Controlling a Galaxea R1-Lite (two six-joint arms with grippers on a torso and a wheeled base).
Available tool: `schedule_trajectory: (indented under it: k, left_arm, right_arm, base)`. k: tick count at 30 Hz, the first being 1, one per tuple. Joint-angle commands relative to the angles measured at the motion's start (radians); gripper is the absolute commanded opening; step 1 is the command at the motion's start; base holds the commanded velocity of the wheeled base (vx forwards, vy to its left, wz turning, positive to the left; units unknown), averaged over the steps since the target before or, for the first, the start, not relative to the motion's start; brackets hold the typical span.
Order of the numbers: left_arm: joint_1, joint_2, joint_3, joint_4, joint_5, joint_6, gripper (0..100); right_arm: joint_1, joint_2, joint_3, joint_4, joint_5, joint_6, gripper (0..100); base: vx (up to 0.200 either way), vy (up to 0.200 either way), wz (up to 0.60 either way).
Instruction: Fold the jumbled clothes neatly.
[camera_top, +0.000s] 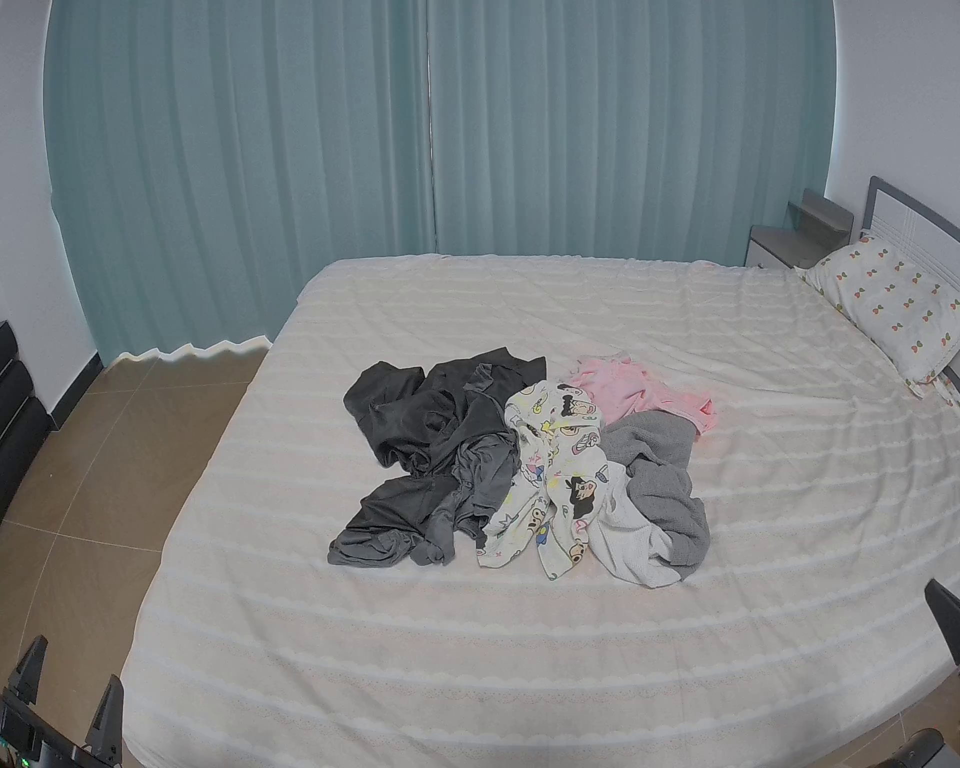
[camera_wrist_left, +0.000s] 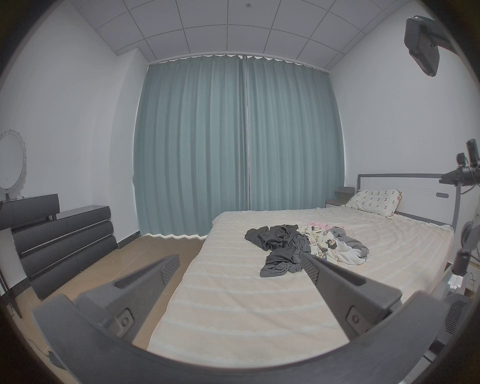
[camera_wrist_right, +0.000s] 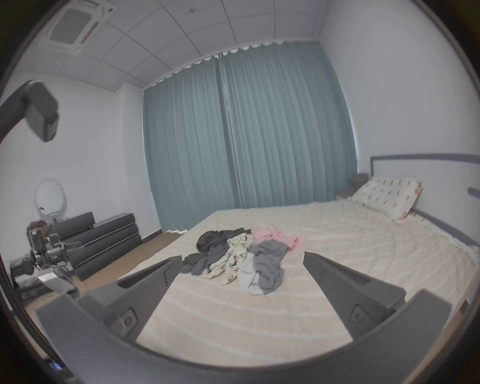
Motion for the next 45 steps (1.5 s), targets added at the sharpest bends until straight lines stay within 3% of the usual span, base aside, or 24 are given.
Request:
schedule_trajectory:
  k: [1, 6, 7, 10, 13, 21, 26, 32, 38, 45]
  left_arm:
    - [0.001, -0.016, 0.016, 0.001, 0.0, 0.0, 100]
    - [0.001, -0.016, 0.016, 0.001, 0.0, 0.0, 100]
    - [0.001, -0.016, 0.016, 0.0, 0.0, 0.0, 100]
    - [0.001, -0.016, 0.016, 0.0, 0.0, 0.0, 100]
    - [0.001, -0.016, 0.016, 0.0, 0.0, 0.0, 100]
    - [0.001, -0.016, 0.016, 0.001, 0.0, 0.0, 100]
    - [0.001, -0.016, 0.016, 0.0, 0.0, 0.0, 100]
    - [0.001, -0.016, 0.016, 0.0, 0.0, 0.0, 100]
    - [0.001, -0.016, 0.016, 0.0, 0.0, 0.0, 100]
    - [0.001, -0.016, 0.016, 0.001, 0.0, 0.0, 100]
  right_arm:
    - [0.363, 0.955, -0.085, -0.389, 0.086, 0.415, 100]
    - [0.463, 1.254, -0.14, -0.647, 0.0, 0.534, 100]
    - [0.474, 1.359, -0.186, -0.697, -0.044, 0.561, 100]
    - [0.481, 1.529, -0.297, -0.719, -0.113, 0.628, 100]
    - [0.484, 1.661, -0.398, -0.719, -0.136, 0.674, 100]
    - [0.503, 1.863, -0.605, -0.678, -0.156, 0.677, 100]
    - [0.523, 1.932, -0.772, -0.567, -0.276, 0.674, 100]
    - [0.552, 2.001, -0.893, -0.472, -0.325, 0.656, 100]
    - [0.55, 2.097, -1.012, -0.414, -0.452, 0.617, 100]
    - [0.517, 2.09, -1.01, -0.36, -0.465, 0.611, 100]
  base:
    - [0.0, 0.0, 0.0]
    - [0.0, 0.0, 0.0]
    - [0.0, 0.0, 0.0]
    - [0.0, 0.0, 0.0]
    - [0.0, 0.0, 0.0]
    - [0.0, 0.0, 0.0]
    - [0.0, 0.0, 0.0]
    - [0.0, 0.0, 0.0]
    - [0.0, 0.0, 0.0]
    - [0.0, 0.0, 0.0]
